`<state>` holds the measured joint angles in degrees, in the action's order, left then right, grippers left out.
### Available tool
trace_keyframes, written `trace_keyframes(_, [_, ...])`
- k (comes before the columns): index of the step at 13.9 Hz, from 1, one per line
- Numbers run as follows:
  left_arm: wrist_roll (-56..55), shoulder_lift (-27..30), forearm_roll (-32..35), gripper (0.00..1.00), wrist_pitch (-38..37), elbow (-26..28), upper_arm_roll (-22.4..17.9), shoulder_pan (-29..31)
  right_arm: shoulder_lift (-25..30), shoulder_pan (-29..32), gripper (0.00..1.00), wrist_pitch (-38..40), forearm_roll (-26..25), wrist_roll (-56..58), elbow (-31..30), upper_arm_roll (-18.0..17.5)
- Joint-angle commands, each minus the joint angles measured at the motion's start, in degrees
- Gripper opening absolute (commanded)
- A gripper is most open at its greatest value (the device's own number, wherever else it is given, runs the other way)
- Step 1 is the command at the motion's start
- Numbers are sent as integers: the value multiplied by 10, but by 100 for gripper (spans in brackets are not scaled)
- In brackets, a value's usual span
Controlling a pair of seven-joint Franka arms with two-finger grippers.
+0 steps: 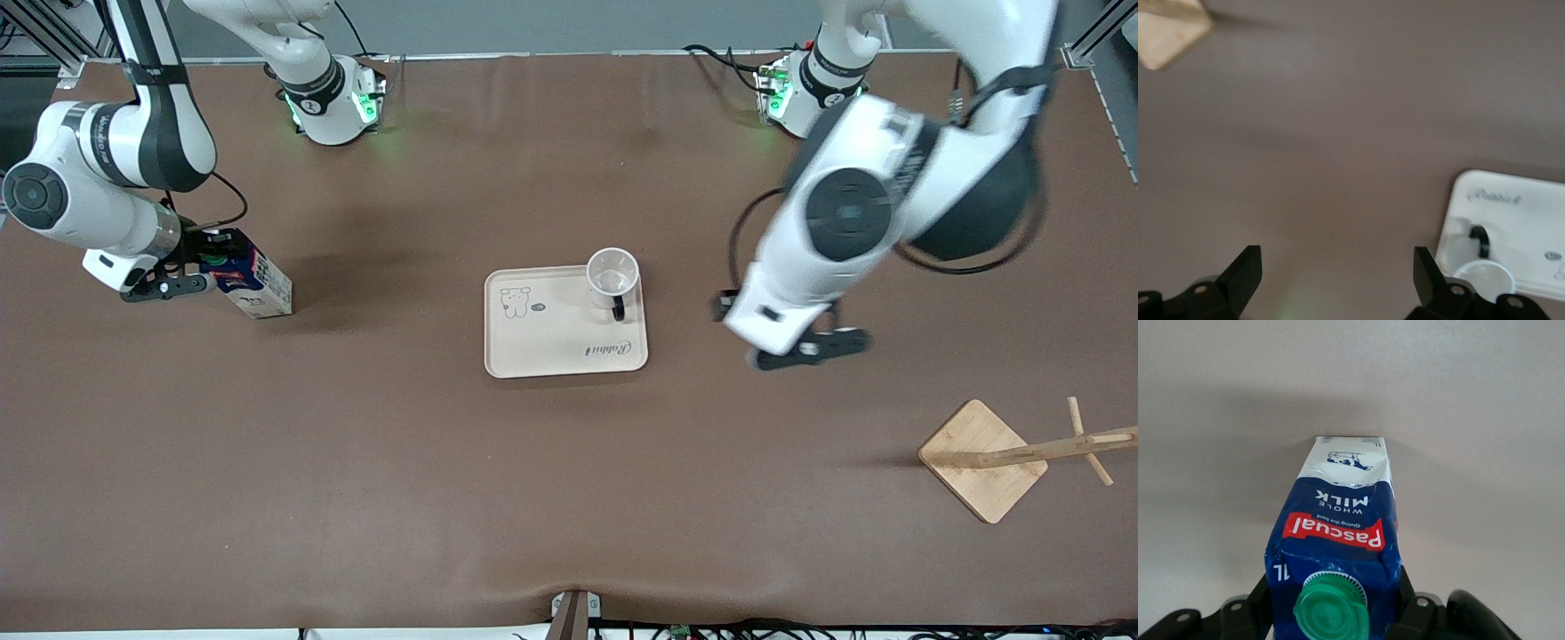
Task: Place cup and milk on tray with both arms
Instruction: 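Lift the milk carton with the right gripper while the left gripper withdraws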
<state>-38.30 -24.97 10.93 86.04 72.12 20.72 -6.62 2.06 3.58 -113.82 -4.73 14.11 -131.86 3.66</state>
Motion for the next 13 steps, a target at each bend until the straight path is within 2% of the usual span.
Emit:
trace_keyframes(1, [35,53,4,100,-15,20,4,54,6,8,0,101,-1,0,75,-6])
trace_keyframes(5, [105,118,4,100,-30,44,8,149,-30,-15,0,228,36,0,205,-10])
trace_keyframes(8, [140,142,4,100,-29,54,8,174,-81,-39,0,295,80,-7,303,-10])
trace_keyframes(11, [169,165,3,100,-14,67,1,174,-102,-93,0,302,96,-112,339,-11])
trace_keyframes(13, [196,210,3,100,38,133,-21,166,-115,-126,0,299,120,-193,347,-24])
